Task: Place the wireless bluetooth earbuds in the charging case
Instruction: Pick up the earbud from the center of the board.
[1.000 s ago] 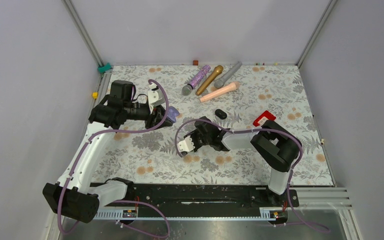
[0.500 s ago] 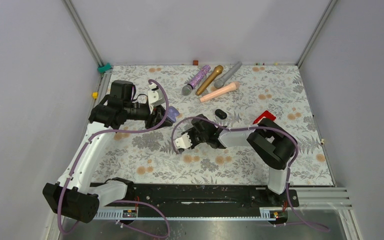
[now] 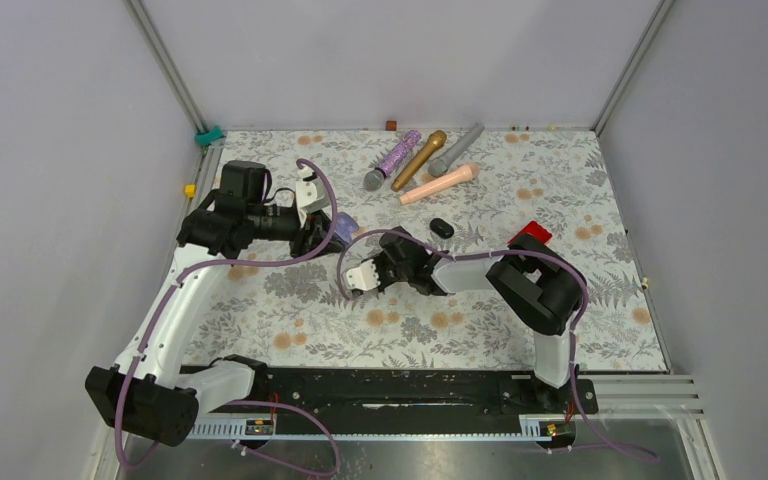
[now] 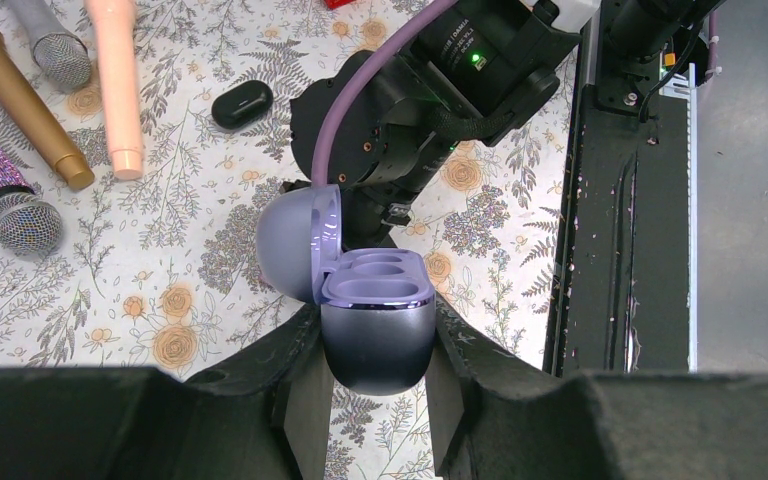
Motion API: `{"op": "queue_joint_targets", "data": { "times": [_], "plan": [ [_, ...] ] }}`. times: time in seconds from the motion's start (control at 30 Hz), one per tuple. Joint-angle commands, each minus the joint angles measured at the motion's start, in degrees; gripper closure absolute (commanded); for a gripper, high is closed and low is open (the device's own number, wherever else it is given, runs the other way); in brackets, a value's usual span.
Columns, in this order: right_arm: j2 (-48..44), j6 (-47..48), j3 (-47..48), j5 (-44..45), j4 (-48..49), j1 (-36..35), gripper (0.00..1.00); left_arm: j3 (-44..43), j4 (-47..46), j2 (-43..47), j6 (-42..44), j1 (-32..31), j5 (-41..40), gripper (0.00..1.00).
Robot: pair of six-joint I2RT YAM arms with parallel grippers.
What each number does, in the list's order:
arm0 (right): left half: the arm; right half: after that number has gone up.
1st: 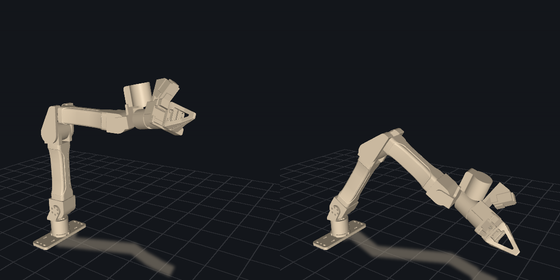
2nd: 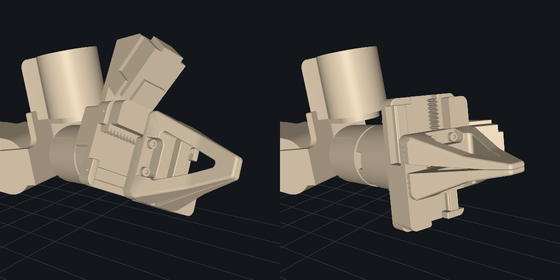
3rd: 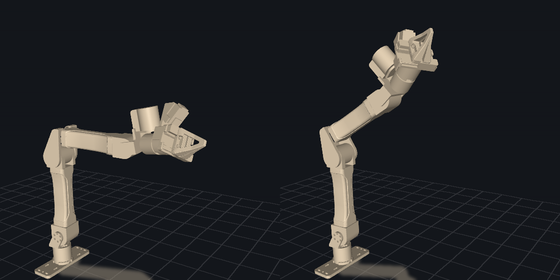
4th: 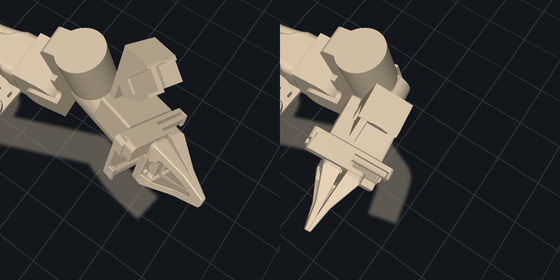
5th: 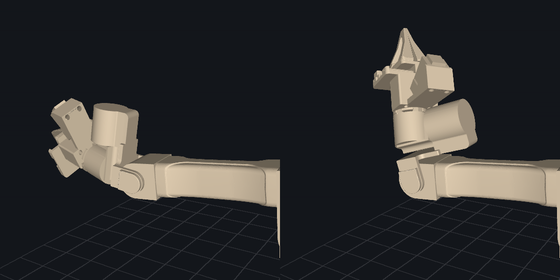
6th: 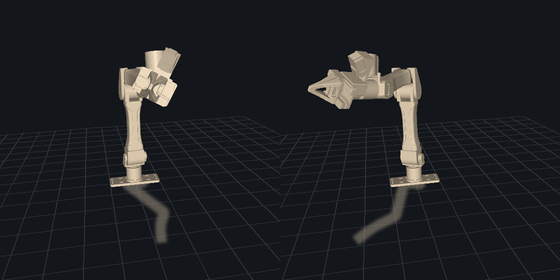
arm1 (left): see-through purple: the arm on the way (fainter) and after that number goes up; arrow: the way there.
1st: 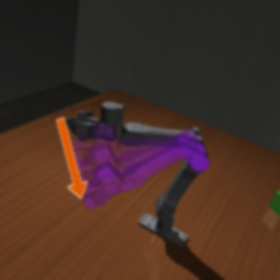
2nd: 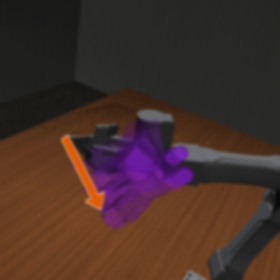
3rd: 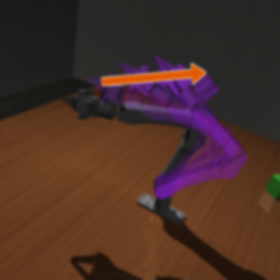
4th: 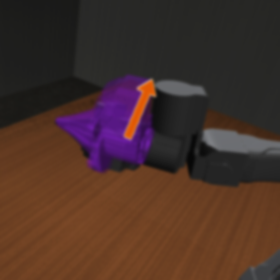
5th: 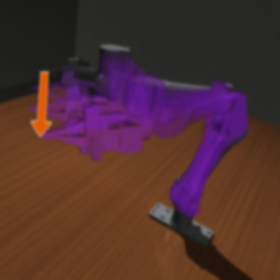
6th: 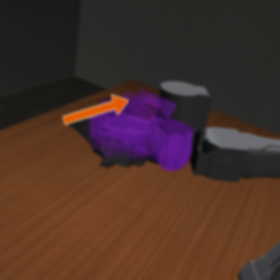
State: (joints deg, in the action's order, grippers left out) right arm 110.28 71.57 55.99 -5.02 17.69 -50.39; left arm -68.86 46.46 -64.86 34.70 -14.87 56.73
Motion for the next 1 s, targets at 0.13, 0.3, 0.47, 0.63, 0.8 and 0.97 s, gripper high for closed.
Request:
{"op": "queue_joint_targets", "data": {
  "times": [0.13, 0.3, 0.47, 0.63, 0.8, 0.97],
  "plan": [
    [1.06, -5.52, 3.12, 1.28, -2.77, -0.49, 0.70, -0.18, -2.16, 1.40, 1.03, 0.53, 0.53, 1.00],
    [1.70, -9.05, 5.74, 1.80, -4.81, -0.47, 0.78, -0.20, -2.14, 1.47, 0.99, 0.50, 0.43, 1.00],
    [1.88, -10.87, 7.17, 1.80, -6.76, -0.46, 0.90, -0.14, -2.15, 1.45, 0.99, 0.52, 0.52, 1.00],
    [1.90, -12.49, 8.09, 2.33, -7.38, -0.43, 0.94, -0.20, -2.15, 1.40, 0.99, 0.47, 0.61, 1.00],
    [1.79, -14.86, 9.88, 2.00, -9.54, -0.32, 0.96, -0.22, -2.16, 1.41, 1.00, 0.54, 0.66, 1.00],
    [2.31, -15.58, 11.93, 1.59, -11.93, -0.32, 0.96, -0.24, -2.20, 1.32, 1.01, 0.53, 0.58, 1.00]
  ]
}}
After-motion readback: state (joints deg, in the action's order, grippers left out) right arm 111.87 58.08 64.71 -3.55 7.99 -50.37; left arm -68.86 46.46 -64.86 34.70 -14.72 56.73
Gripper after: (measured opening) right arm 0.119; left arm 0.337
